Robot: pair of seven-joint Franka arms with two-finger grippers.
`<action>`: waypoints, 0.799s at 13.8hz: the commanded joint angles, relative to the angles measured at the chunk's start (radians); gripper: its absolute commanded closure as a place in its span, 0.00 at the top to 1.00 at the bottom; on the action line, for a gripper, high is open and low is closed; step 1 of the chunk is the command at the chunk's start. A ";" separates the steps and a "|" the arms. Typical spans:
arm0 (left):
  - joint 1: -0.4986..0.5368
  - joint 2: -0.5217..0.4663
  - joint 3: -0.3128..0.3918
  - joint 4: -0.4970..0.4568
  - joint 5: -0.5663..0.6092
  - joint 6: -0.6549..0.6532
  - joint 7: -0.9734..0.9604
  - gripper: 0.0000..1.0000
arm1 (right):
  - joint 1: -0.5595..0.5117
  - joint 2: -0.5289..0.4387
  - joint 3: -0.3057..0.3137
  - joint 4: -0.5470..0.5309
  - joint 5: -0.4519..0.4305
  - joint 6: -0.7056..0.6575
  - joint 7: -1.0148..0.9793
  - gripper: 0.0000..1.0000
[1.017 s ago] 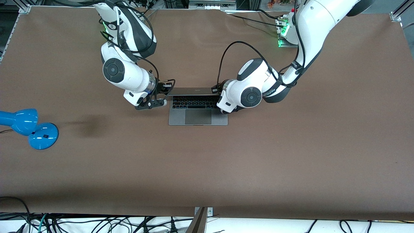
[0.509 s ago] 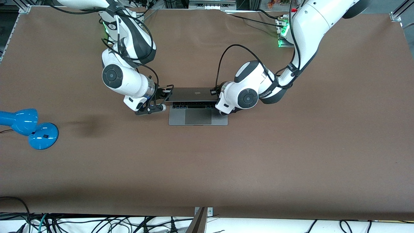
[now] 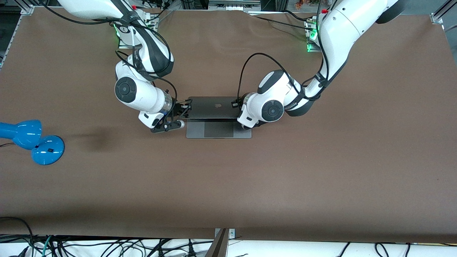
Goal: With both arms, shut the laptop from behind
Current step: 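Press the laptop lid down flat with both grippers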
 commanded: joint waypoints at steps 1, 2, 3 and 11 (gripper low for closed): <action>-0.047 0.021 0.034 0.033 0.038 0.001 0.011 0.00 | 0.003 0.050 -0.014 0.050 -0.016 0.003 -0.043 0.00; -0.056 0.026 0.046 0.043 0.043 0.005 0.011 0.00 | 0.006 0.066 -0.029 0.062 -0.016 0.003 -0.063 0.00; -0.067 0.036 0.051 0.049 0.043 0.007 0.010 0.00 | 0.008 0.071 -0.032 0.065 -0.016 0.003 -0.078 0.00; -0.136 0.078 0.127 0.069 0.052 0.053 0.024 0.00 | 0.011 0.128 -0.046 0.096 -0.023 0.034 -0.082 0.00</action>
